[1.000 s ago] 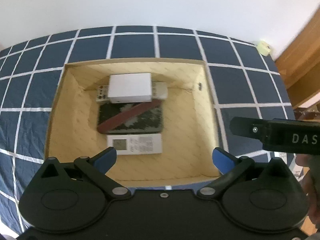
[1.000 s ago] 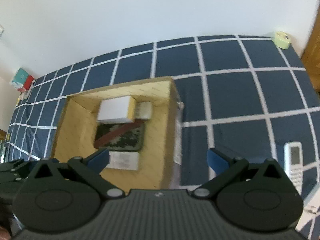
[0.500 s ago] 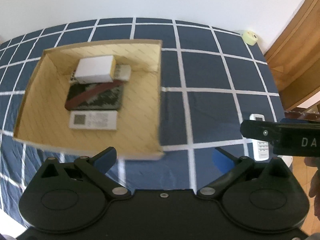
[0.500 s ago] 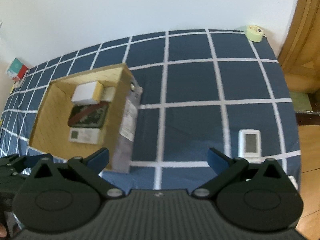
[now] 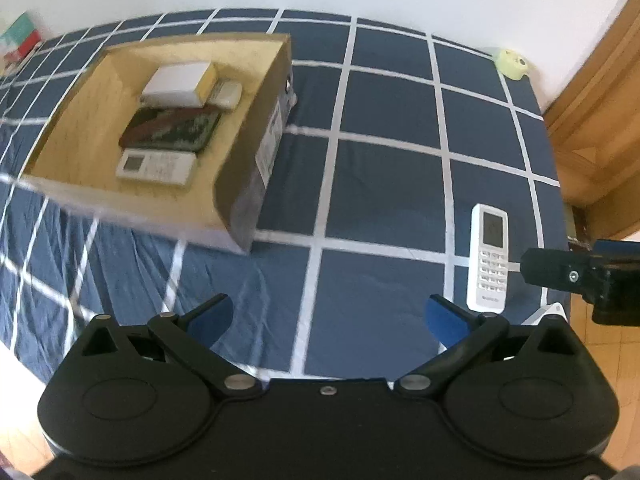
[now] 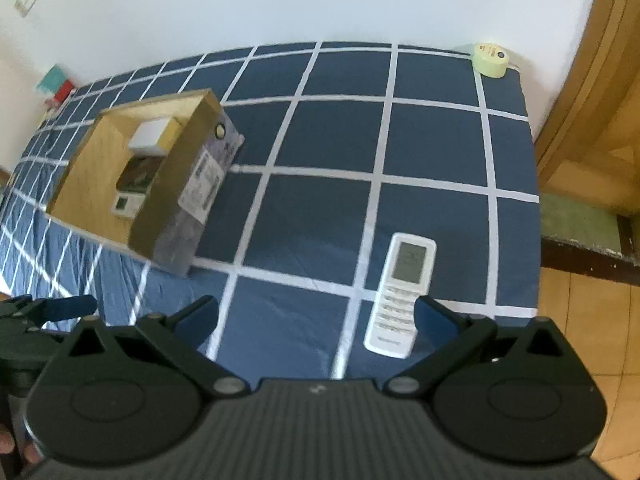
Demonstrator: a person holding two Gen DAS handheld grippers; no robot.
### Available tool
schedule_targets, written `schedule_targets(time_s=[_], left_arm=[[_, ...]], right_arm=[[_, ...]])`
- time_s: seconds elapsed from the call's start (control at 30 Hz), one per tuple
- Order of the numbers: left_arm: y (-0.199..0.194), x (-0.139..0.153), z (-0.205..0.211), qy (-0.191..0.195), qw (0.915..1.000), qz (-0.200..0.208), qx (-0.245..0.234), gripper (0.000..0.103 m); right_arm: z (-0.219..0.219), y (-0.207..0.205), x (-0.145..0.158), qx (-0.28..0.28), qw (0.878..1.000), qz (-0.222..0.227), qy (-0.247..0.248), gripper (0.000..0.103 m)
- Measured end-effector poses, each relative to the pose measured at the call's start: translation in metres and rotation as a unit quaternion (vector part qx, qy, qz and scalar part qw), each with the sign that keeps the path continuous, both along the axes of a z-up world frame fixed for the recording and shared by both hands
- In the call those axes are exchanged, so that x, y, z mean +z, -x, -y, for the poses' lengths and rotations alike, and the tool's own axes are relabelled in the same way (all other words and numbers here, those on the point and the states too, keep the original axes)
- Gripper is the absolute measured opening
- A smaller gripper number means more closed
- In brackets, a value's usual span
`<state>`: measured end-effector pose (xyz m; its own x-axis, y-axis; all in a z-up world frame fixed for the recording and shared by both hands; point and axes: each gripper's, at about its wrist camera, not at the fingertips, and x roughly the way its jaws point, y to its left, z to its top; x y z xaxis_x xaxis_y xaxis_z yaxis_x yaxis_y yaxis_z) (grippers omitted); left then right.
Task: Organize objects
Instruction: 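Move the right tool away from the box to the white clipped plate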
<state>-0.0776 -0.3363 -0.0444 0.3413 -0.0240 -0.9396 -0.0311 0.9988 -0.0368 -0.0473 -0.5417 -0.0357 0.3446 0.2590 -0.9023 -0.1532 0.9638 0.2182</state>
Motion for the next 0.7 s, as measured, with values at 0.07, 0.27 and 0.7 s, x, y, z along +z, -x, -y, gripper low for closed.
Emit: schedule_targets(time_s=[0.07, 0.27, 0.7], left_arm=[[0.006, -0.002, 0.008, -0.003, 0.9999, -0.004, 0.009, 0.103], [0.019, -0.006, 0.027, -0.018, 0.9996, -0.011, 0.021, 0.103], [0.048, -0.017, 0.043, -0.027, 0.9994, -0.013, 0.016, 0.103]], right_arm=[[0.009, 0.002, -0.003, 0.01, 1.0, -0.005, 0.003, 0.103], [0.027, 0.012, -0.008, 0.029, 0.999, -0.016, 0.008, 0.103], [0.055, 0.038, -0.014, 0.017, 0.999, -0.023, 0.036, 0.103]])
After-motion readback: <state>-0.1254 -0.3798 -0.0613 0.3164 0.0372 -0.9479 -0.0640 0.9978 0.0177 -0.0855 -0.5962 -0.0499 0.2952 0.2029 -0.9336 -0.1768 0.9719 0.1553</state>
